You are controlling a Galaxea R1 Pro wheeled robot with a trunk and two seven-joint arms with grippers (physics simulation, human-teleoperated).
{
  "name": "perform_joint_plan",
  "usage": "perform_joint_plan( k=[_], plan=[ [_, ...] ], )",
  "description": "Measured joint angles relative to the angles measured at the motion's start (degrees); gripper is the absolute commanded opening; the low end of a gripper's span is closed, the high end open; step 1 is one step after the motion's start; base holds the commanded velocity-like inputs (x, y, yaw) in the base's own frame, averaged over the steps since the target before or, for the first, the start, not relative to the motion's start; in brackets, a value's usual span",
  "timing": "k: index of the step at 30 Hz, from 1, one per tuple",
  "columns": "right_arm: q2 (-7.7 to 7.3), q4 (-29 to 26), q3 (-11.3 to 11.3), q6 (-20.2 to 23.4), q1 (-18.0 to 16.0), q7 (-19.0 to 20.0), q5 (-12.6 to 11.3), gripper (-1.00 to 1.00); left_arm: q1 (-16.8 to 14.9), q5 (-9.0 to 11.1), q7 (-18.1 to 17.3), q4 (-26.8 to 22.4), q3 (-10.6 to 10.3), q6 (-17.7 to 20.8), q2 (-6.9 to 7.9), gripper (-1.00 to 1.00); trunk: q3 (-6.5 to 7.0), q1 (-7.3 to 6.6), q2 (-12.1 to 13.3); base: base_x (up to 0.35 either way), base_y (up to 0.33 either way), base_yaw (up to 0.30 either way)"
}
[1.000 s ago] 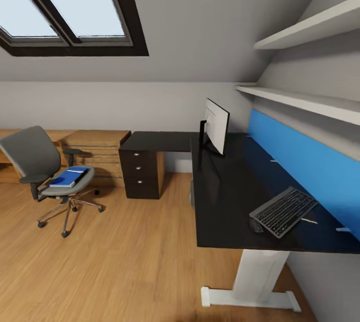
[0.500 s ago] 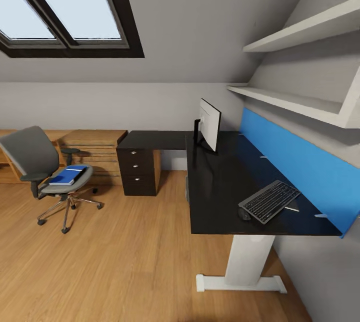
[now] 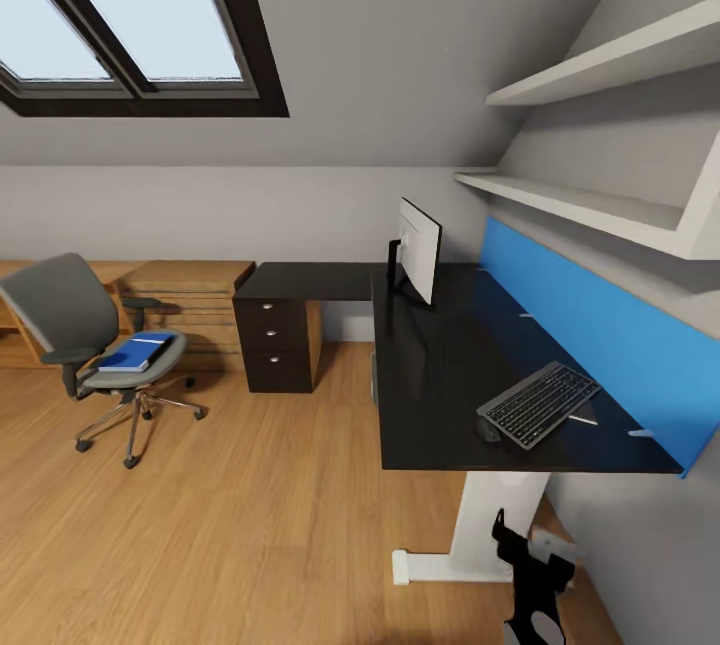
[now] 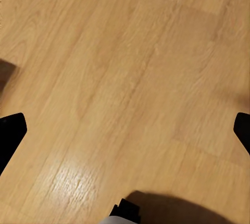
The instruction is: In the bedroom, organize the workspace by keeping the computer under the desk, ensuring the monitor is on the desk, placing the keyboard on the desk next to the monitor, placing the mouse on the desk next to the keyboard, moving the folder from the swivel chair onto the desk next to the mouse, stacking the notebook on top of the folder with the pen on top of the notebook, and positioning the swivel chair next to the desk.
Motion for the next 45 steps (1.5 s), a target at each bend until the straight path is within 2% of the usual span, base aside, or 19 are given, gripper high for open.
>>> perform_joint_plan(
  k=[1,4,6,7,12,17,18,20,21,22,24,28,31,37,45],
  plan=[
    [-0.06,-1.94,-0.01,2.15,0.00,-0.31,0.05,1.00,0.00,0.00,0.03,-0.02,-0.01,-0.01,0.00,1.00,0.00,0.00,0.00,0.000,0.000,0.000],
    [-0.42,-10.78,-0.04,13.27,-0.01,-1.18,0.12,1.00,0.00,0.00,0.11,0.00,0.03,-0.03,0.00,1.00,0.00,0.00,0.00,0.000,0.000,0.000],
    [-0.50,-14.17,-0.05,17.80,0.00,-1.30,0.07,1.00,0.00,0.00,0.13,0.00,0.04,-0.04,0.00,1.00,0.00,0.00,0.00,0.000,0.000,0.000],
    [-0.56,-16.98,-0.06,21.59,-0.01,-1.31,-0.11,1.00,0.00,0.00,0.12,0.00,0.04,-0.06,0.00,1.00,0.00,0.00,0.00,0.000,0.000,0.000],
    [-0.64,-27.38,-0.18,35.17,0.00,-1.41,-0.09,1.00,0.00,0.00,0.06,0.01,0.05,-0.12,0.00,1.00,0.00,0.00,0.00,0.000,0.000,0.000],
    [-0.68,-34.50,-0.59,44.64,-0.20,-1.32,0.04,1.00,0.00,0.00,-0.08,0.01,0.05,-0.13,0.00,1.00,0.00,0.00,0.00,0.000,0.000,0.000],
    [-0.71,-36.05,-0.70,48.87,-1.34,-1.26,0.14,1.00,0.00,0.01,-0.15,0.01,0.05,-0.14,-0.02,1.00,0.01,0.00,0.00,0.000,0.000,0.000],
    [-1.02,-36.30,-0.88,51.91,-4.94,-1.26,0.18,1.00,0.00,0.01,-0.18,0.01,0.05,-0.14,-0.01,1.00,0.01,0.00,0.01,0.000,0.000,0.000],
    [-1.21,-35.98,-0.98,52.39,-6.15,-1.25,0.16,1.00,0.00,0.01,-0.18,0.01,0.05,-0.14,-0.01,1.00,0.00,0.00,0.01,0.000,0.000,0.000],
    [-2.47,-31.99,-2.02,53.22,-9.75,-0.92,0.05,1.00,0.00,0.02,-0.20,0.04,0.04,-0.17,0.00,1.00,0.01,0.00,0.01,0.000,0.000,0.000],
    [-3.82,-26.85,-3.09,53.45,-12.57,-0.61,-0.22,1.00,0.00,0.01,-0.20,0.05,0.05,-0.18,0.00,1.00,0.00,0.00,0.01,0.000,0.000,0.000],
    [-5.20,-15.80,-4.10,51.70,-17.43,-0.24,-0.48,1.00,0.00,0.02,-0.25,0.09,0.05,-0.21,-0.06,1.00,0.00,0.00,0.01,0.000,0.000,0.000],
    [-5.32,-13.28,-4.15,50.78,-18.96,-0.18,-0.62,1.00,0.00,0.02,-0.28,0.09,0.05,-0.24,-0.08,1.00,0.00,0.00,0.00,0.000,0.000,0.000],
    [-5.09,-11.79,-3.86,50.28,-19.81,-0.04,-0.67,1.00,0.00,0.02,-0.29,0.09,0.05,-0.28,-0.09,1.00,0.00,0.00,0.00,0.000,0.000,0.000],
    [-4.20,-11.38,-3.66,50.13,-20.02,4.18,-0.64,1.00,0.00,-0.05,-0.29,0.10,0.05,-0.26,-0.09,1.00,0.00,0.00,0.00,0.000,0.000,0.000]
  ],
)
